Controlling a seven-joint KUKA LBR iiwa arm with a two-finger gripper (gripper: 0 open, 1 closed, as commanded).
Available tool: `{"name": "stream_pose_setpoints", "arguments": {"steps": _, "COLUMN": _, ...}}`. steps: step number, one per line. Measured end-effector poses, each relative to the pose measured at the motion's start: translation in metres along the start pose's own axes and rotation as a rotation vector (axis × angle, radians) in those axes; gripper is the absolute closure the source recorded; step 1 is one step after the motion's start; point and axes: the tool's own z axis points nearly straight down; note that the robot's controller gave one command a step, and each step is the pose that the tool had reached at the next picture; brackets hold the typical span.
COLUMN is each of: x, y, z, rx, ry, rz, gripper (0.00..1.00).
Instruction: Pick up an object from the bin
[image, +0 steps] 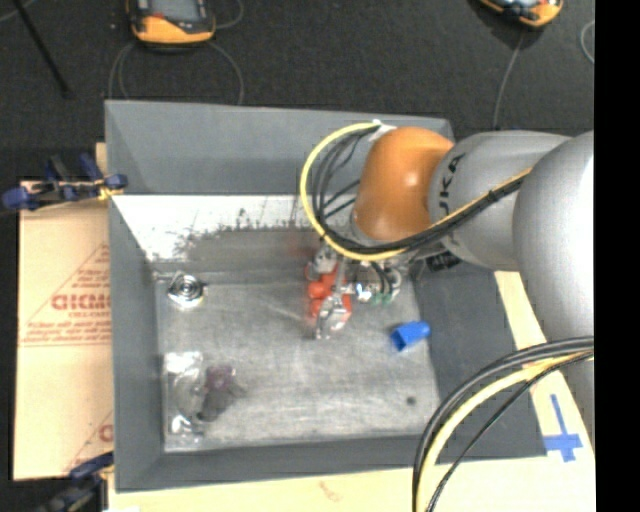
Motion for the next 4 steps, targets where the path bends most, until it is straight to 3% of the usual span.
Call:
{"name": "stream_pose_setpoints", "arguments": {"steps": 1, "x": 0.016, "y": -0.048, "z": -0.047, "rx": 0.019, "ry": 0.011, "rz": -0.239, "gripper": 0.00}}
{"name": "stream_pose_setpoints", "arguments": {"steps": 2, "x": -0.010, "y": -0.063, "z": -0.011, "rx": 0.013, "ry": 0.003, "rz": -0.459, "gripper": 0.00}}
{"name": "stream_pose_setpoints", "arguments": {"steps": 3, "x": -0.011, "y": -0.063, "z": -0.013, "rx": 0.018, "ry": -0.002, "rz": -0.696, "gripper": 0.00}}
{"name": "stream_pose_setpoints", "arguments": {"steps": 4, "x": -0.010, "y": -0.064, "z": -0.011, "rx": 0.017, "ry": 0.006, "rz": -0.695, "gripper": 1.00}}
